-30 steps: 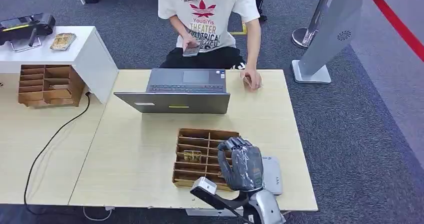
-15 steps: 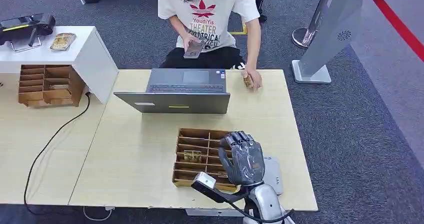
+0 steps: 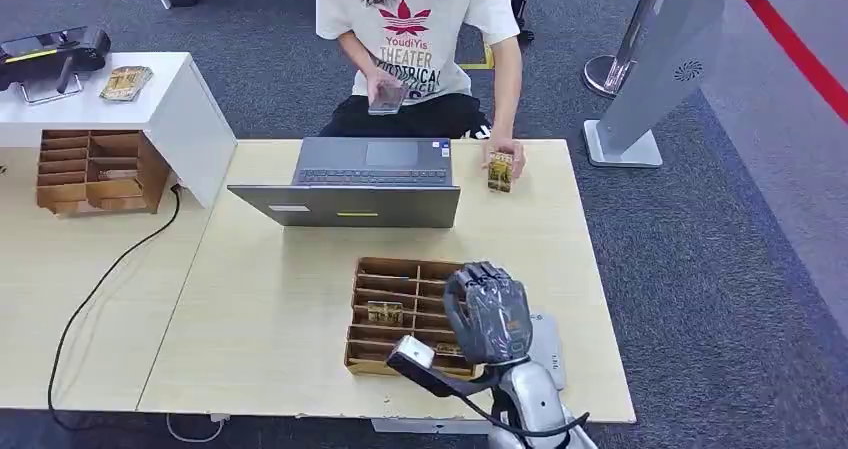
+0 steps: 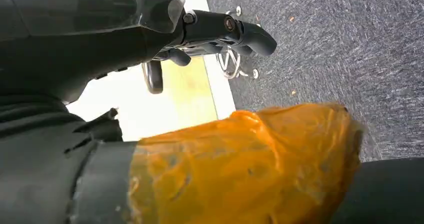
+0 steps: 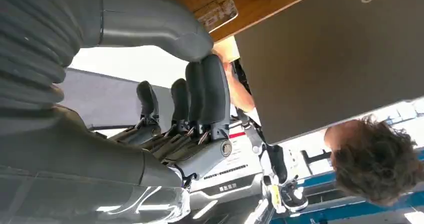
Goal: Pass the card to the sensor for recognition and then transmit it.
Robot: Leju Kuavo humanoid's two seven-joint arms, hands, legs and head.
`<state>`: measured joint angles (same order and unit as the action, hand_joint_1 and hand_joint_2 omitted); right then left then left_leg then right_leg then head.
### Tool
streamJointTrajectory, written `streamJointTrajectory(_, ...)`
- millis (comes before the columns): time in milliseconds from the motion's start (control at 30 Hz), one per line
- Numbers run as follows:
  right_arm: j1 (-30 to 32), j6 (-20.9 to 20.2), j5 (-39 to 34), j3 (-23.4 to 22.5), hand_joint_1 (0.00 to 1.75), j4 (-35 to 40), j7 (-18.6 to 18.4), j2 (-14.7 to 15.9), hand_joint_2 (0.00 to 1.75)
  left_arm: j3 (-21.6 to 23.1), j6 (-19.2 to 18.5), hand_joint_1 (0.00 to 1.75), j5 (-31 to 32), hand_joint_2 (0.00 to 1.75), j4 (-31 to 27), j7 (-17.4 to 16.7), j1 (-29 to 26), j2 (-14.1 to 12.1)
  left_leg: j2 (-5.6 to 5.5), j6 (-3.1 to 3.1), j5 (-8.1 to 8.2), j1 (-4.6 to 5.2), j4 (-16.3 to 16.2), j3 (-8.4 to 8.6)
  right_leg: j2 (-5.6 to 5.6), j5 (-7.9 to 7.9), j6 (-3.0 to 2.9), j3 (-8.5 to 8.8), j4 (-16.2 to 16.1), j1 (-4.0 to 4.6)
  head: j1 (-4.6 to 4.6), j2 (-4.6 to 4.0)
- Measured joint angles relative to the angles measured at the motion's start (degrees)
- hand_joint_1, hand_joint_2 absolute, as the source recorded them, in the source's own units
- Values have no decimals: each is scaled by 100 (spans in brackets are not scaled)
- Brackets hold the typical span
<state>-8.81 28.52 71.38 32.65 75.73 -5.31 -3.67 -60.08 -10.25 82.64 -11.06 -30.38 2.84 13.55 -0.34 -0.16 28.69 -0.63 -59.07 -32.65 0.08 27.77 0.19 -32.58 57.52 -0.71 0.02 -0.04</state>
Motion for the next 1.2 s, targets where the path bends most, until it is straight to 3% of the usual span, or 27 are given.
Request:
streamJointTrajectory(300, -112, -81, 0, -26, 73, -133, -15, 11, 175, 0, -18, 0, 9, 0, 0, 0, -1, -2, 0, 0, 0, 0, 0, 0, 0, 0, 0, 0, 0, 0, 0, 0)
streamJointTrajectory(500, -159, -87, 0, -28, 89, -177, -15, 13, 175, 0, -33, 0, 11, 0, 0, 0, 0, -2, 0, 0, 0, 0, 0, 0, 0, 0, 0, 0, 0, 0, 0, 0)
streamJointTrajectory(800, -280, -173, 0, -52, 80, -291, -59, 15, 175, 0, -37, 0, 37, 0, 0, 0, 0, -2, 0, 0, 0, 0, 0, 0, 0, 0, 0, 0, 0, 0, 0, 0)
streamJointTrajectory(1200, -382, -264, -2, -125, 82, -463, -87, 17, 175, 0, -44, 0, 48, 0, 0, 0, -1, -2, 0, 0, 0, 0, 0, 0, 0, 0, 0, 0, 0, 0, 0, 0)
